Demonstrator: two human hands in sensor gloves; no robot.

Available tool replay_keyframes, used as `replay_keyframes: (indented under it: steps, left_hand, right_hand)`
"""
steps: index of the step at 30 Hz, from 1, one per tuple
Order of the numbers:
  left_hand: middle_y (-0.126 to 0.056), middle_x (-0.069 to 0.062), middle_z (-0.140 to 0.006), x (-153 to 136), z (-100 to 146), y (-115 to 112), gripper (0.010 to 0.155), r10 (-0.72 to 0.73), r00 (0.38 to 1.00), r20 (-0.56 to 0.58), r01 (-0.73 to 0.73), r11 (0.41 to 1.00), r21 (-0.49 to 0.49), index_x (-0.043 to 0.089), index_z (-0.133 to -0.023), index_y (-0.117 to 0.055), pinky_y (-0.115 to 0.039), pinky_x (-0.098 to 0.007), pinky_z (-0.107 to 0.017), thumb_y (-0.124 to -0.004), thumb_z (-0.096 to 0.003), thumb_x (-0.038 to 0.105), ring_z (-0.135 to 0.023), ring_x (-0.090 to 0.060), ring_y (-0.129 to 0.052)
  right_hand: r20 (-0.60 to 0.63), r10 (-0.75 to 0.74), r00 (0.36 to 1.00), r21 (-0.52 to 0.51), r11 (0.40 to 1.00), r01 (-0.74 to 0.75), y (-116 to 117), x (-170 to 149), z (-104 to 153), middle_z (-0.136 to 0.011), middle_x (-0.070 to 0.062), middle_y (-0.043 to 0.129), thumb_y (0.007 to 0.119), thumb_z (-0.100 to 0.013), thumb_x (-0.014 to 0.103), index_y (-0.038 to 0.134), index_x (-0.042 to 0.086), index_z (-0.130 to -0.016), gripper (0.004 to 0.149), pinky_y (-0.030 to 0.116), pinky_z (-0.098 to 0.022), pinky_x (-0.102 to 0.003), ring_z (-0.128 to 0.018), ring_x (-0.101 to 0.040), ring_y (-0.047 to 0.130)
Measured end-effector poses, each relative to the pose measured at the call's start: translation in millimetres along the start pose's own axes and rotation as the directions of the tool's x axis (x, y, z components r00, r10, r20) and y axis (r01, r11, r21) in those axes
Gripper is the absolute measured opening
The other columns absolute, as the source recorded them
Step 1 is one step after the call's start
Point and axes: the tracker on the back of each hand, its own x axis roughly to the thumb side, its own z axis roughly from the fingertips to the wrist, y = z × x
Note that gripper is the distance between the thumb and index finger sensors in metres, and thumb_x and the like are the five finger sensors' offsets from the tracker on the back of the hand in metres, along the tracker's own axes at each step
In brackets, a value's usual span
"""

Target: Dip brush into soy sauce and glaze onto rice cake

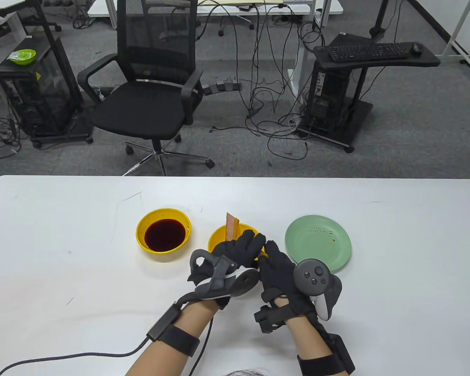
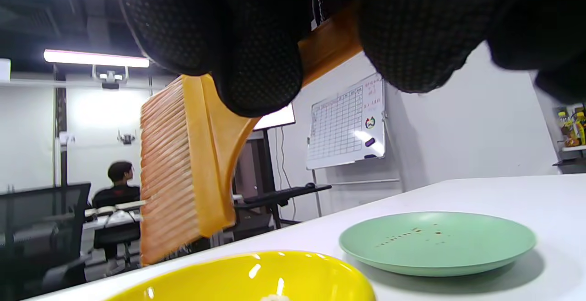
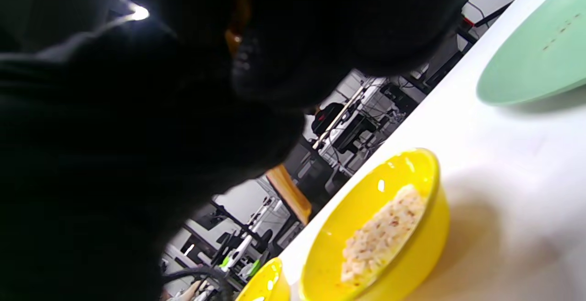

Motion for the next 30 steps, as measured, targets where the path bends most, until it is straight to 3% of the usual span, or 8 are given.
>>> replay_keyframes:
  steps: [5,7,12,14,18,24,27,30]
  left_hand:
    - [-0.091,-0.001,-0.091,0.2,2.4,-6.2,0.057,-0.072,0.997,0.013,0.072,0.997,0.036,0.028,-0.092,-0.074,-0.09,-0.034,-0.05,-0.088,-0.0413,0.048,-0.059,-0.015,-0.11]
    - [-0.091,-0.001,-0.091,-4.3,3.0,-3.9,0.055,-0.101,0.995,-0.011,0.101,0.994,0.032,0.028,-0.091,-0.074,-0.09,-0.034,-0.051,-0.088,-0.0419,0.048,-0.06,-0.014,-0.111]
    - [-0.093,-0.002,-0.089,-58.3,13.4,9.2,0.053,0.054,0.978,-0.202,-0.044,0.998,0.051,0.028,-0.088,-0.076,-0.093,-0.032,-0.052,-0.089,-0.0405,0.048,-0.062,-0.014,-0.113]
    - [-0.093,-0.003,-0.089,-91.1,24.1,13.4,0.053,0.175,0.932,-0.317,-0.156,0.984,0.083,0.028,-0.087,-0.077,-0.093,-0.031,-0.052,-0.09,-0.0404,0.048,-0.063,-0.014,-0.113]
    - [-0.094,-0.005,-0.088,-161.2,58.2,13.5,0.052,0.427,0.723,-0.544,-0.366,0.903,0.223,0.026,-0.087,-0.078,-0.094,-0.032,-0.053,-0.09,-0.0411,0.048,-0.064,-0.016,-0.114]
    - [-0.094,-0.006,-0.088,-212.2,100.4,-7.3,0.052,0.547,0.476,-0.689,-0.446,0.825,0.346,0.025,-0.086,-0.078,-0.094,-0.033,-0.053,-0.09,-0.0408,0.048,-0.066,-0.018,-0.114]
    - [-0.095,-0.006,-0.087,-219.8,112.3,-22.5,0.052,0.555,0.42,-0.718,-0.453,0.814,0.364,0.025,-0.085,-0.079,-0.095,-0.032,-0.052,-0.091,-0.0403,0.049,-0.066,-0.018,-0.114]
    - [-0.095,-0.006,-0.087,-221.6,116.8,-33.0,0.051,0.534,0.412,-0.739,-0.453,0.823,0.342,0.026,-0.085,-0.079,-0.095,-0.032,-0.053,-0.091,-0.0403,0.049,-0.066,-0.018,-0.114]
  right_hand:
    - [0.013,-0.04,0.999,0.057,0.998,0.039,2.8,3.0,-0.7,-0.079,-0.018,0.09,0.075,-0.054,0.037,0.068,-0.001,-0.095,0.057,0.086,-0.039,-0.043,-0.047,-0.019,0.1]
    - [0.037,-0.02,0.999,0.093,0.996,0.016,4.7,3.1,-0.8,-0.083,-0.015,0.089,0.076,-0.052,0.043,0.067,0.002,-0.098,0.062,0.085,-0.042,-0.044,-0.052,-0.021,0.1]
    - [0.052,0.023,0.998,0.032,0.999,-0.025,-3.8,-5.9,-2.5,-0.101,-0.02,0.076,0.077,-0.048,0.062,0.061,0.009,-0.104,0.078,0.079,-0.053,-0.053,-0.074,-0.035,0.093]
    - [0.06,0.074,0.995,0.003,0.997,-0.074,-8.2,-12.4,-4.6,-0.105,-0.021,0.073,0.076,-0.048,0.064,0.06,0.01,-0.105,0.08,0.077,-0.056,-0.054,-0.081,-0.039,0.09]
    - [0.03,0.069,0.997,-0.012,0.998,-0.068,-9.4,-23.1,-7.1,-0.108,-0.02,0.068,0.076,-0.048,0.065,0.058,0.01,-0.106,0.082,0.074,-0.06,-0.056,-0.088,-0.042,0.083]
    - [0.028,0.099,0.995,-0.011,0.995,-0.099,-7.0,-25.7,-7.5,-0.109,-0.021,0.067,0.076,-0.048,0.065,0.057,0.01,-0.106,0.082,0.072,-0.061,-0.056,-0.089,-0.044,0.081]
    - [0.025,0.109,0.994,-0.009,0.994,-0.109,-6.4,-26.6,-7.1,-0.109,-0.021,0.066,0.076,-0.048,0.065,0.057,0.01,-0.106,0.081,0.072,-0.061,-0.057,-0.089,-0.044,0.081]
    - [0.022,0.112,0.994,-0.009,0.994,-0.111,-6.1,-27.6,-6.8,-0.109,-0.022,0.066,0.076,-0.048,0.064,0.058,0.01,-0.106,0.081,0.072,-0.061,-0.057,-0.089,-0.044,0.08]
